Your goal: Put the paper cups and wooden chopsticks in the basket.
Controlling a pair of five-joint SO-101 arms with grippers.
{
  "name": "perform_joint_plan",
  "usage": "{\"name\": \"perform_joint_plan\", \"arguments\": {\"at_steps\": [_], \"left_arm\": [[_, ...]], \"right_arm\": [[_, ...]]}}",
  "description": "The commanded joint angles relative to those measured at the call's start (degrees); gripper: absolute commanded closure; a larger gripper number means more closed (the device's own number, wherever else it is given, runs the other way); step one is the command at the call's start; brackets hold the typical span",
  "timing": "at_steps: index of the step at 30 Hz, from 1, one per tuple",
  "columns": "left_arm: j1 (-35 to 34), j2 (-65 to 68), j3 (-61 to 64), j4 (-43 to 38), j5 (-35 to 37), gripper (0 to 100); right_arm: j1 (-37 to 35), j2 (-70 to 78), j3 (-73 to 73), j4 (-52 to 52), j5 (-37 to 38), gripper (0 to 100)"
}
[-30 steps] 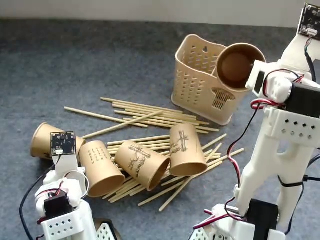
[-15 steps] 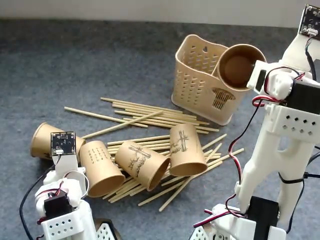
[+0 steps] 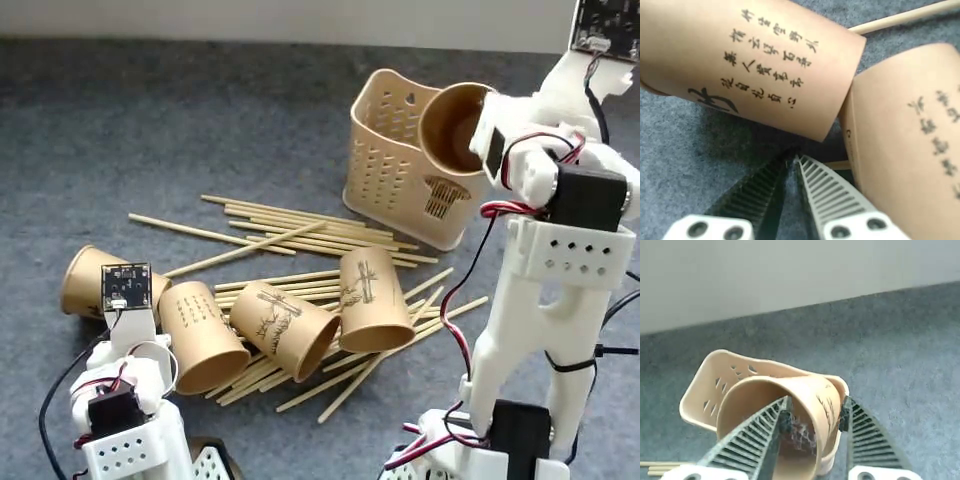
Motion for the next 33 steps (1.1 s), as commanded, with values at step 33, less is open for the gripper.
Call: {"name": "perform_joint_plan", "arguments": {"at_steps": [33], "left_arm": [[0.84, -0.84, 1.1, 0.09, -0.26, 99]], "right_arm": [[-7.25, -20.7, 17.01, 1.45, 8.09, 83.2]]}}
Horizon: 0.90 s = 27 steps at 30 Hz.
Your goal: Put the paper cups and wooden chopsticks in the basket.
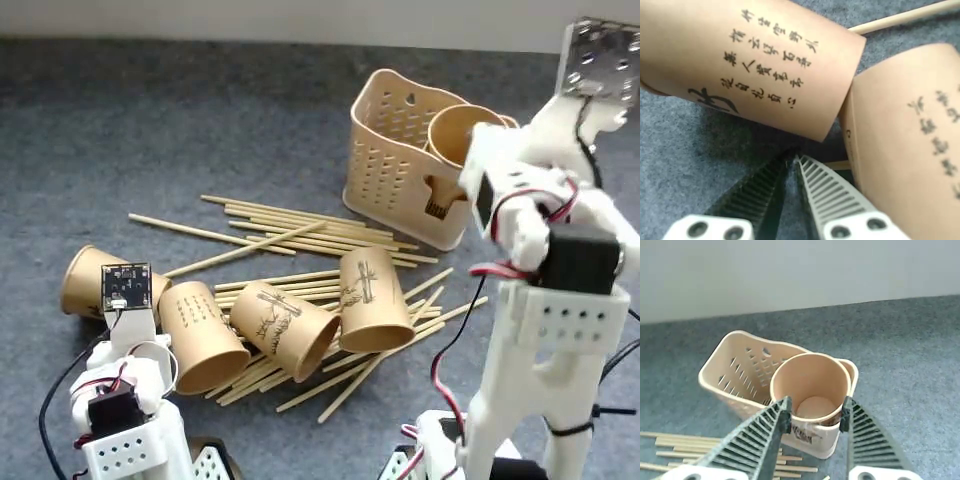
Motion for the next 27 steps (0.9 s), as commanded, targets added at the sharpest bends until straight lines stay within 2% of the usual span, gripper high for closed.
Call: {"name": "perform_joint_plan", "arguments": {"at_steps": [1, 13, 20, 27], "left_arm": [[0.84, -0.84, 1.1, 0.09, -0.26, 99], [0.84, -0.84, 1.1, 0.09, -0.26, 99], [0.84, -0.84, 1.1, 0.09, -0.26, 99], [0.84, -0.84, 1.1, 0.09, -0.26, 99]], "right_arm": [[-6.11, -6.81, 2.95, 5.58, 6.77, 83.2], [-17.45, -13.58, 21.23, 15.34, 23.65, 83.2], [-19.56, -17.63, 32.92, 15.16, 30.15, 83.2], [-22.81, -25.63, 44.53, 15.08, 39.74, 83.2]]}}
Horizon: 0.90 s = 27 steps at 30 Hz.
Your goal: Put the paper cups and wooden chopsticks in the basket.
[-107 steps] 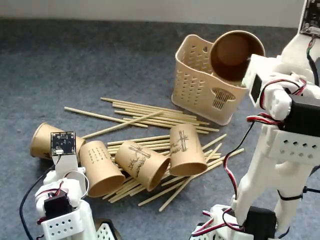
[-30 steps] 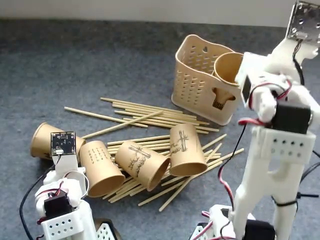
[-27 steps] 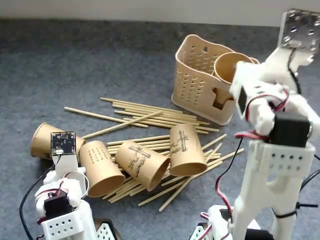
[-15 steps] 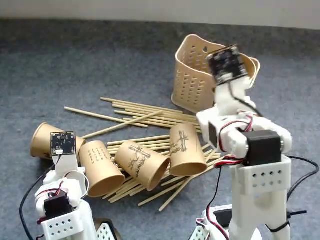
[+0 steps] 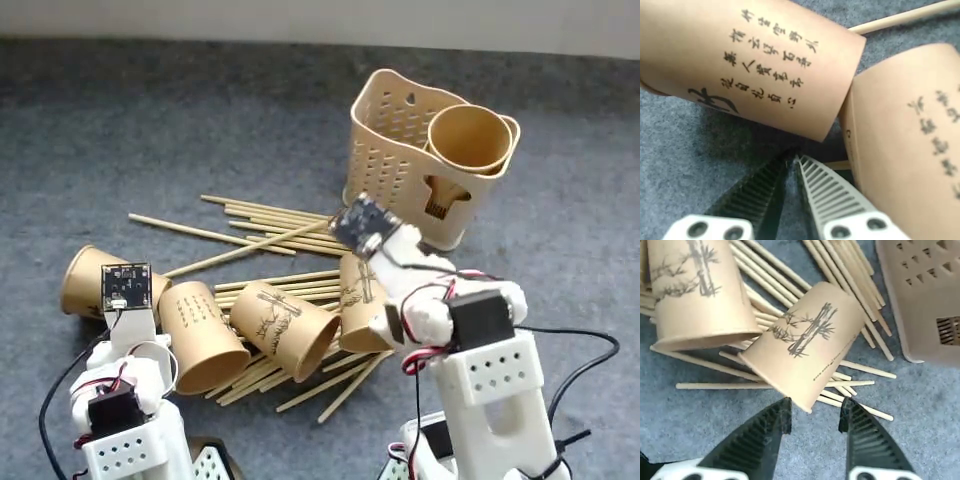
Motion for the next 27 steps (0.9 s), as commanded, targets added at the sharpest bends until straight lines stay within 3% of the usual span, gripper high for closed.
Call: {"name": "perform_joint_plan", "arguments": {"at_steps": [1, 5, 14, 27], "left_arm": [[0.84, -0.84, 1.1, 0.09, -0.26, 99], [0.84, -0.84, 1.1, 0.09, -0.26, 99], [0.84, -0.84, 1.1, 0.09, -0.26, 99], [0.84, -0.84, 1.1, 0.09, -0.26, 99]], "right_arm": [[-2.15, -6.99, 4.7, -0.13, 5.36, 83.2], [-3.38, -10.77, 9.71, -1.1, 7.21, 83.2], [-2.95, -11.38, 24.22, -16.4, 7.21, 83.2], [0.92, -11.38, 25.8, -25.71, 6.86, 89.2]]}}
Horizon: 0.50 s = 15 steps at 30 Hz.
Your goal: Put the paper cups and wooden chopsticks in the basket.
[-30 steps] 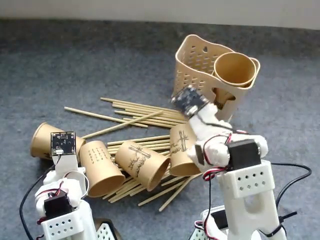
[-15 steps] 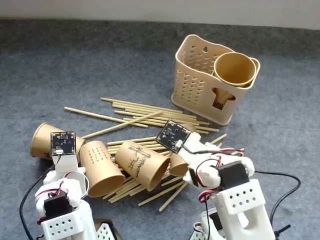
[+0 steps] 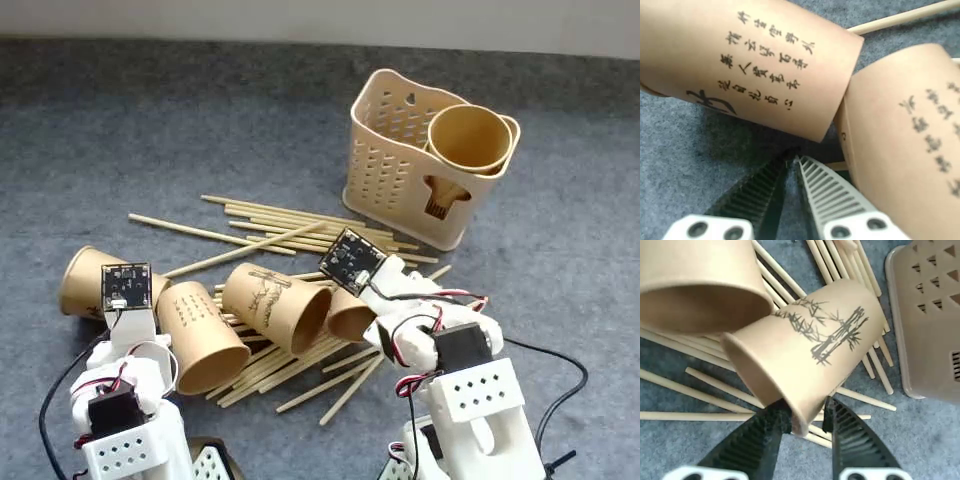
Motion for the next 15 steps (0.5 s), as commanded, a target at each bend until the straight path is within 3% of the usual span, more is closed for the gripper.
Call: {"name": "perform_joint_plan", "arguments": {"at_steps": [1, 11, 15], "left_arm": [[0.84, -0.84, 1.1, 0.09, -0.26, 99], [0.84, -0.84, 1.1, 0.09, -0.26, 99], [0.84, -0.84, 1.1, 0.09, -0.26, 99]], "right_arm": [[1.27, -1.01, 0.22, -3.21, 0.26, 89.3], [3.74, -1.01, 2.15, -9.19, -3.78, 89.4], [3.74, -1.01, 3.03, -11.03, -4.04, 97.3]]}}
